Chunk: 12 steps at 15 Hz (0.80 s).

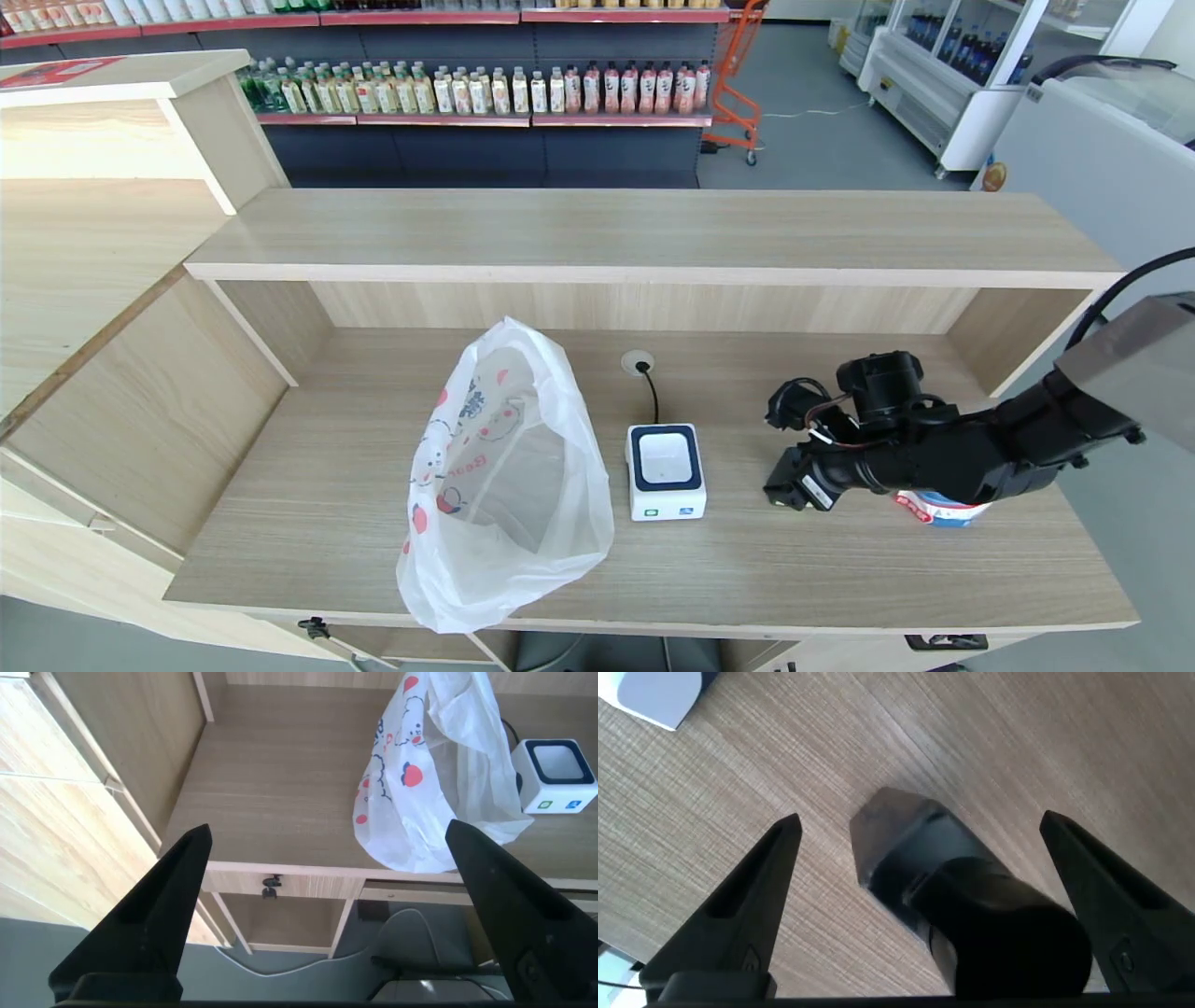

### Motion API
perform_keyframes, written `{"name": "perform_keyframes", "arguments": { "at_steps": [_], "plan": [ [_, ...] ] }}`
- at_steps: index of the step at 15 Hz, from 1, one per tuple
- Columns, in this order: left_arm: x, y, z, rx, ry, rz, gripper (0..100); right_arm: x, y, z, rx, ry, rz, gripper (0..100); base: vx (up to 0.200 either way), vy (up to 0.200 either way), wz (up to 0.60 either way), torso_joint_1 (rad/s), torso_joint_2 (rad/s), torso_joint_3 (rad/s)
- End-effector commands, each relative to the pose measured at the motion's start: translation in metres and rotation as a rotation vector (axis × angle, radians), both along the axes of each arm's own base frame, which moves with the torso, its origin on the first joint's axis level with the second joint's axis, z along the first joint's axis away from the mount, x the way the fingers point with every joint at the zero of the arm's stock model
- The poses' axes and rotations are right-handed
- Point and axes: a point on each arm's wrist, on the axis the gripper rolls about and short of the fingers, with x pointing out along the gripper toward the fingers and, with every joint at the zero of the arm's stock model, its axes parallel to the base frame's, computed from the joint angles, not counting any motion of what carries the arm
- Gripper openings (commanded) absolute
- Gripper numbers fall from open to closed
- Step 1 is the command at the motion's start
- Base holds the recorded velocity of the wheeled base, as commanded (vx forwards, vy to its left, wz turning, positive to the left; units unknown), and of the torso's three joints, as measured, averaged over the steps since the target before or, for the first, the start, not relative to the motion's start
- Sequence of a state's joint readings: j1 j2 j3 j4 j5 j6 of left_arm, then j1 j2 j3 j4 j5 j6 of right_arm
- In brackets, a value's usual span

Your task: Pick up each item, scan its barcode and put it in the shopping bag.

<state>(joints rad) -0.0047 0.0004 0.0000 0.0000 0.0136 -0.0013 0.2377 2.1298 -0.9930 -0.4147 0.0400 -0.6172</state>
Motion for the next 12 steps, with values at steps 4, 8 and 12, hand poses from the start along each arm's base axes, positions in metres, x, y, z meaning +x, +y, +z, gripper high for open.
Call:
{"name": "perform_keyframes", "arguments": {
  "at_steps": [4, 8, 12],
  "plan": [
    [0.000, 0.000, 0.000, 0.000, 0.000, 0.000, 100, 0.007, 0.012, -0.008, 0.061, 0.018, 0.086, 100, 0.000, 0.000, 0.00, 0.000, 0.00, 0.000],
    [0.000, 0.000, 0.000, 0.000, 0.000, 0.000, 100, 0.008, 0.018, -0.009, 0.087, 0.026, 0.095, 0, 0.000, 0.000, 0.00, 0.000, 0.00, 0.000],
    [0.000, 0.000, 0.000, 0.000, 0.000, 0.000, 100, 0.012, 0.020, -0.005, 0.123, -0.001, 0.075, 0, 0.000, 0.000, 0.00, 0.000, 0.00, 0.000]
  ]
}}
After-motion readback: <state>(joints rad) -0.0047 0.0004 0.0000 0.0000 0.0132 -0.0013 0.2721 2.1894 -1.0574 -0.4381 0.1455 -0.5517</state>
